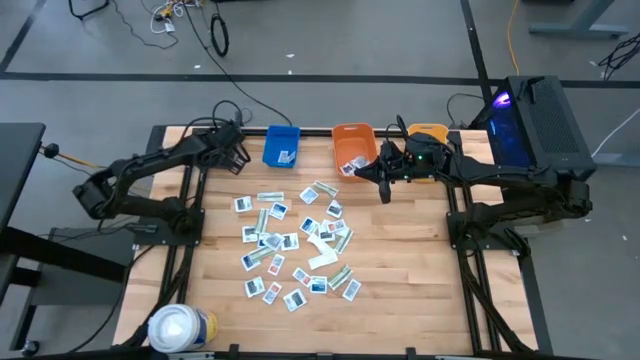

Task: Pick & Place First Aid Supplies
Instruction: Put the alcohol pad into the black bin

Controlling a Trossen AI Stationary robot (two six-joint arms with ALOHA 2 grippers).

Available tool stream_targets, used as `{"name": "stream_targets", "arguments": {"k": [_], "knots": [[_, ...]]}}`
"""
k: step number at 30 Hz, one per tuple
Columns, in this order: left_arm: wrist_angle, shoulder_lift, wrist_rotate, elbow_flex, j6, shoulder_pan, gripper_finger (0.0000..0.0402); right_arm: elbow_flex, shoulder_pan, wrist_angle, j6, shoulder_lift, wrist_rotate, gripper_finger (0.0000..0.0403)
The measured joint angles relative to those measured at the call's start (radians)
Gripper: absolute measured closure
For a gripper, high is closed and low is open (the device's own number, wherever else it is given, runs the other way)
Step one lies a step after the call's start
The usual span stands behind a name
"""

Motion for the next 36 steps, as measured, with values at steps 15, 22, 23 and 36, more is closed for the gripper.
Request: {"name": "stream_targets", "arguments": {"k": [15, 22, 23, 36], "knots": [[0.017, 0.000, -0.040, 0.000, 0.001, 0.000, 0.0402, 0.000, 0.000, 0.000, 0.000, 0.000, 0.000, 0.0403], [0.018, 0.000, -0.037, 0.000, -0.002, 0.000, 0.0401, 0.000, 0.000, 0.000, 0.000, 0.000, 0.000, 0.0403], [0.018, 0.000, -0.037, 0.000, -0.002, 0.000, 0.0401, 0.000, 0.000, 0.000, 0.000, 0.000, 0.000, 0.0403], [0.015, -0.001, -0.082, 0.000, -0.026, 0.000, 0.0314, 0.000, 0.000, 0.000, 0.000, 0.000, -0.011, 0.0403]]}}
